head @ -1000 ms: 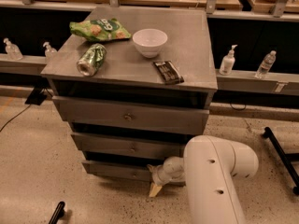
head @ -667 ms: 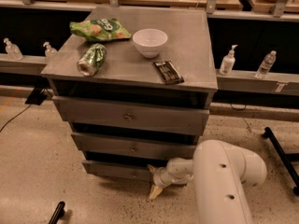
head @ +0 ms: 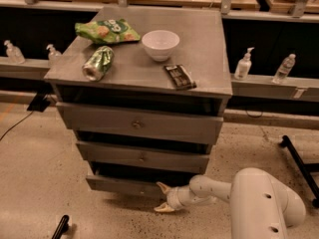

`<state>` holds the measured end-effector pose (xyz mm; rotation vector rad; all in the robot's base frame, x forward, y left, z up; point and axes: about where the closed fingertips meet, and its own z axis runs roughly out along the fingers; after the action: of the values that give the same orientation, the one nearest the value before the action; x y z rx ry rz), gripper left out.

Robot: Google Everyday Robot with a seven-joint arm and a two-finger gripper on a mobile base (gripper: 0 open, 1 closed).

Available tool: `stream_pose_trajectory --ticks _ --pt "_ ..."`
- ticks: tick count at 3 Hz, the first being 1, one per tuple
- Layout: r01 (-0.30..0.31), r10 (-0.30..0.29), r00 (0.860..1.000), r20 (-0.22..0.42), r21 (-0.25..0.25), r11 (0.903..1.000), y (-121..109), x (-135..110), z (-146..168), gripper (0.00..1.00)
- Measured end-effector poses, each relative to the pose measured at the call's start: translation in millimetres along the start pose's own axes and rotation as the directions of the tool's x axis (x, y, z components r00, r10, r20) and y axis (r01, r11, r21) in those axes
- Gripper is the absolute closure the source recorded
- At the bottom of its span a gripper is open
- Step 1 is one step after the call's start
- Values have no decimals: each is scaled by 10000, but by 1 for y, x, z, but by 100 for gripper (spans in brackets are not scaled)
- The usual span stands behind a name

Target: Open bottom drawer

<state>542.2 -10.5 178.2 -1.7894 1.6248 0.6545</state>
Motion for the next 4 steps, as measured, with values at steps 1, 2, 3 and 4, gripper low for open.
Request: stream_pose_trajectory --ticks 1,2,3,4 --pt "-1 1 10000 2 1 10000 -1 -3 -3 62" --pt "-2 2 10000 5 2 10000 -1 -5 -5 53" --pt "-2 2 10000 6 1 10000 -1 -6 -5 54" --pt "-2 2 10000 8 1 10000 -1 -6 -6 50"
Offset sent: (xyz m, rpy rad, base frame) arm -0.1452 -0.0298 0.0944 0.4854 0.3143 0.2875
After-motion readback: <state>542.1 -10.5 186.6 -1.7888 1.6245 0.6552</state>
